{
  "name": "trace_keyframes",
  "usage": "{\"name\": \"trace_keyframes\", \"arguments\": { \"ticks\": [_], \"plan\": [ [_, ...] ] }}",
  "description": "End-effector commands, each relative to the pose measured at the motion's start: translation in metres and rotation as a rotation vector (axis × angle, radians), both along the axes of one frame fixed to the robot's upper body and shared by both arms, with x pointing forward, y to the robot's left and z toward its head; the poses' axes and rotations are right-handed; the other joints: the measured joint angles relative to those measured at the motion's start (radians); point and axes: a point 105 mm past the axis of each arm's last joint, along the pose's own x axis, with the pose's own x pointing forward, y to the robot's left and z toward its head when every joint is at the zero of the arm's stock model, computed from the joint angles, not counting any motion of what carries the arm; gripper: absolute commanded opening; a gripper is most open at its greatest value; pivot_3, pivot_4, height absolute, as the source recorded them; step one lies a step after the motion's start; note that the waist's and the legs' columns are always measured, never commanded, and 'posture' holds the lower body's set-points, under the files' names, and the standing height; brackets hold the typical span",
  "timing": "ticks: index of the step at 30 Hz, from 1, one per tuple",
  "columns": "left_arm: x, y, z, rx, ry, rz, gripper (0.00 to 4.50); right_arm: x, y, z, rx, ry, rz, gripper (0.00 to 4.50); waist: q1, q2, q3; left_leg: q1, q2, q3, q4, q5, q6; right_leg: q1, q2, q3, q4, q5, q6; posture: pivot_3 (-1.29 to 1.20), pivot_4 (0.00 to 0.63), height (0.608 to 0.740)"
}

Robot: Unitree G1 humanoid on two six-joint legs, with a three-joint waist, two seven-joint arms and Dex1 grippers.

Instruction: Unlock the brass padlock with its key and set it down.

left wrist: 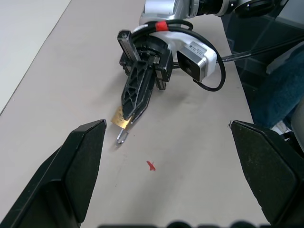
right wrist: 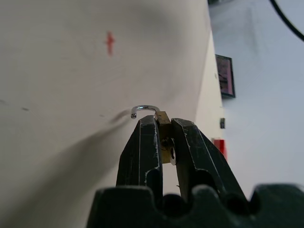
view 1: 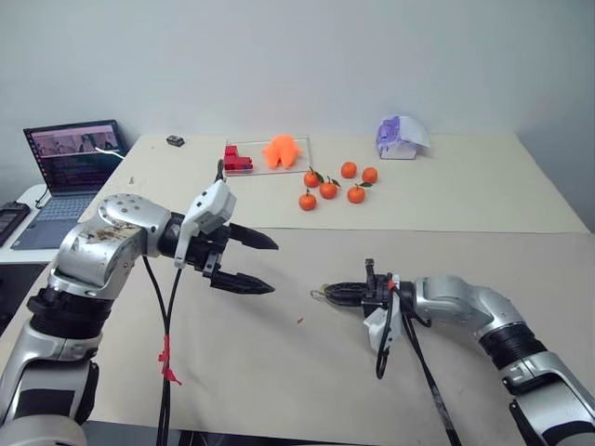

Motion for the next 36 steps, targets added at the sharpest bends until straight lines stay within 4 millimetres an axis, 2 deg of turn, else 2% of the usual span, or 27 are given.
{"name": "trace_keyframes", "arguments": {
  "ticks": [1, 6, 16, 18, 23, 26, 28, 29, 34, 36],
  "plan": [
    [0.000, 0.001, 0.008, -0.002, -0.057, 0.005, 4.45, 0.005, 0.001, 0.000, 0.006, -0.022, 0.015, 0.02, 0.000, 0.000, 0.000, 0.000, 0.000, 0.000, 0.000, 0.000, 0.000, 0.000, 0.000, 0.000, 0.000, 0.000, 0.000, 0.00, 0.150, 0.724],
    [0.000, 0.001, 0.009, -0.007, -0.064, 0.009, 4.45, 0.013, -0.001, -0.002, 0.002, -0.025, 0.002, 0.02, -0.004, -0.001, 0.000, 0.003, 0.000, 0.000, 0.000, 0.000, 0.000, 0.001, 0.000, 0.000, 0.001, 0.000, -0.001, 0.00, 0.150, 0.724],
    [0.003, -0.002, 0.011, -0.015, -0.070, 0.005, 4.45, 0.011, -0.002, -0.002, 0.002, -0.026, 0.019, 0.02, -0.020, -0.001, 0.000, 0.008, 0.000, 0.000, -0.001, 0.000, 0.000, 0.007, 0.000, 0.001, 0.000, 0.000, -0.001, 0.00, 0.150, 0.724],
    [0.002, -0.002, 0.012, -0.017, -0.070, 0.003, 4.50, 0.010, -0.003, -0.003, -0.005, -0.022, 0.024, 1.02, -0.021, -0.001, 0.000, 0.009, 0.000, 0.000, -0.001, 0.000, 0.000, 0.008, 0.000, 0.000, 0.000, 0.000, -0.001, 0.00, 0.150, 0.724],
    [0.003, -0.003, 0.011, -0.018, -0.070, 0.000, 4.50, 0.009, -0.015, 0.002, -0.021, -0.030, 0.016, 2.45, -0.021, -0.001, 0.001, 0.009, 0.000, 0.000, -0.001, 0.000, 0.000, 0.009, 0.000, 0.000, 0.000, -0.001, -0.001, 0.00, 0.150, 0.724],
    [0.004, -0.004, 0.010, -0.021, -0.069, -0.001, 4.50, 0.008, -0.030, 0.007, -0.041, -0.037, 0.002, 3.44, -0.022, -0.002, 0.001, 0.012, 0.000, 0.000, -0.001, 0.000, 0.000, 0.012, 0.000, 0.000, 0.000, -0.001, -0.001, 0.00, 0.150, 0.724],
    [0.003, -0.005, 0.010, -0.026, -0.062, -0.005, 4.50, 0.005, -0.044, 0.013, -0.057, -0.040, -0.014, 4.27, -0.021, -0.002, 0.001, 0.013, 0.000, 0.000, -0.002, 0.000, 0.000, 0.014, -0.001, 0.000, -0.001, -0.002, -0.001, 0.00, 0.150, 0.724],
    [0.002, -0.005, 0.010, -0.027, -0.059, -0.008, 4.50, 0.004, -0.051, 0.017, -0.067, -0.043, -0.023, 4.46, -0.020, -0.002, 0.001, 0.013, -0.001, 0.000, -0.002, 0.000, 0.000, 0.014, -0.001, 0.000, -0.001, -0.002, -0.001, 0.00, 0.150, 0.724],
    [0.004, -0.007, 0.007, -0.038, -0.054, -0.009, 4.50, 0.000, -0.076, 0.027, -0.099, -0.049, -0.078, 4.46, -0.021, -0.002, 0.002, 0.013, -0.002, 0.000, -0.002, -0.001, 0.001, 0.015, -0.003, 0.000, -0.001, -0.004, -0.001, 0.00, 0.150, 0.724],
    [0.005, -0.008, 0.005, -0.043, -0.055, -0.005, 4.50, 0.002, -0.085, 0.026, -0.109, 0.007, -0.147, 4.46, -0.026, -0.002, 0.002, 0.014, -0.002, 0.000, -0.002, -0.001, 0.001, 0.016, -0.003, 0.000, -0.001, -0.004, -0.001, 0.00, 0.150, 0.724]
  ]
}}
